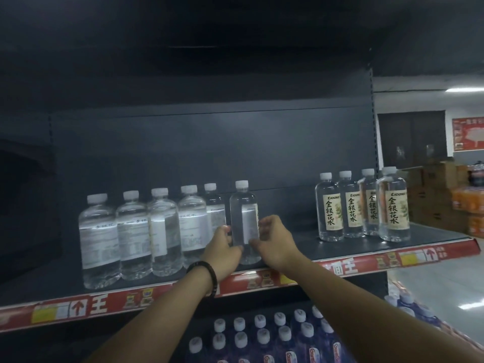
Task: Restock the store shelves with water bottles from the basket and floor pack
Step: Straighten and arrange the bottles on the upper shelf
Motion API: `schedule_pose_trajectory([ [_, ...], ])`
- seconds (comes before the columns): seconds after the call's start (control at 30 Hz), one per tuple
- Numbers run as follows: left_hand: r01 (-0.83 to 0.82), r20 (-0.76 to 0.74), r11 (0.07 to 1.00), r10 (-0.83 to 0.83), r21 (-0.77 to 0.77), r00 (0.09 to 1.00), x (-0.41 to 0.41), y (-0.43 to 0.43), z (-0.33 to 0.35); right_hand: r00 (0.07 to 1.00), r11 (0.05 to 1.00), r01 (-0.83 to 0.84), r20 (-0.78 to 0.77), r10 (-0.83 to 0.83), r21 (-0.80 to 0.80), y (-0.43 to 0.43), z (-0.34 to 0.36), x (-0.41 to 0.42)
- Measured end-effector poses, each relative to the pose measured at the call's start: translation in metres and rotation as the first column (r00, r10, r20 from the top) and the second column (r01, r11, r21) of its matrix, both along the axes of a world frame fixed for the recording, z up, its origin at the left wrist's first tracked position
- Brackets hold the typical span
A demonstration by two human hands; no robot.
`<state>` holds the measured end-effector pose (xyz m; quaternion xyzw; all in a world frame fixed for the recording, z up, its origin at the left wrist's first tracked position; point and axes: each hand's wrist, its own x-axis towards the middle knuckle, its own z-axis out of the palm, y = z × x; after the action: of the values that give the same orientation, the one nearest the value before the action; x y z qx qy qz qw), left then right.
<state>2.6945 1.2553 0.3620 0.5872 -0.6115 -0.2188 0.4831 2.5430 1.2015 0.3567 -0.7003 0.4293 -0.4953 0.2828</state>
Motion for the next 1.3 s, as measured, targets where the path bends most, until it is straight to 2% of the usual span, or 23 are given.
schedule_pose_trajectory([
  [0.13, 0.024, -0.085, 1.0, -0.023, 0.007, 0.996, -0.007, -0.029, -0.006, 0.999, 0.993, 0.035, -0.028, -0.038, -0.114, -0.002, -0.003, -0.017],
  [0.5, 0.209, -0.204, 0.977, -0.196, 0.046, 0.959, -0.072, -0.062, 0.0, 0.98, 0.941, 0.172, -0.047, -0.193, -0.291, -0.011, -0.018, -0.086],
  [0.87, 0.301, 0.023, 0.953, -0.301, -0.021, 0.953, -0.168, -0.091, 0.008, 0.89, 0.838, 0.415, -0.033, -0.455, -0.355, -0.021, -0.023, -0.17],
  [1.03, 0.255, -0.028, 0.967, -0.255, -0.021, 0.966, -0.212, -0.107, 0.007, 0.85, 0.811, 0.497, -0.016, -0.527, -0.309, -0.032, -0.023, -0.203],
  [1.3, 0.262, 0.048, 0.965, -0.261, -0.014, 0.964, -0.248, -0.129, 0.006, 0.773, 0.759, 0.589, -0.081, -0.629, -0.279, -0.05, -0.016, -0.228],
])
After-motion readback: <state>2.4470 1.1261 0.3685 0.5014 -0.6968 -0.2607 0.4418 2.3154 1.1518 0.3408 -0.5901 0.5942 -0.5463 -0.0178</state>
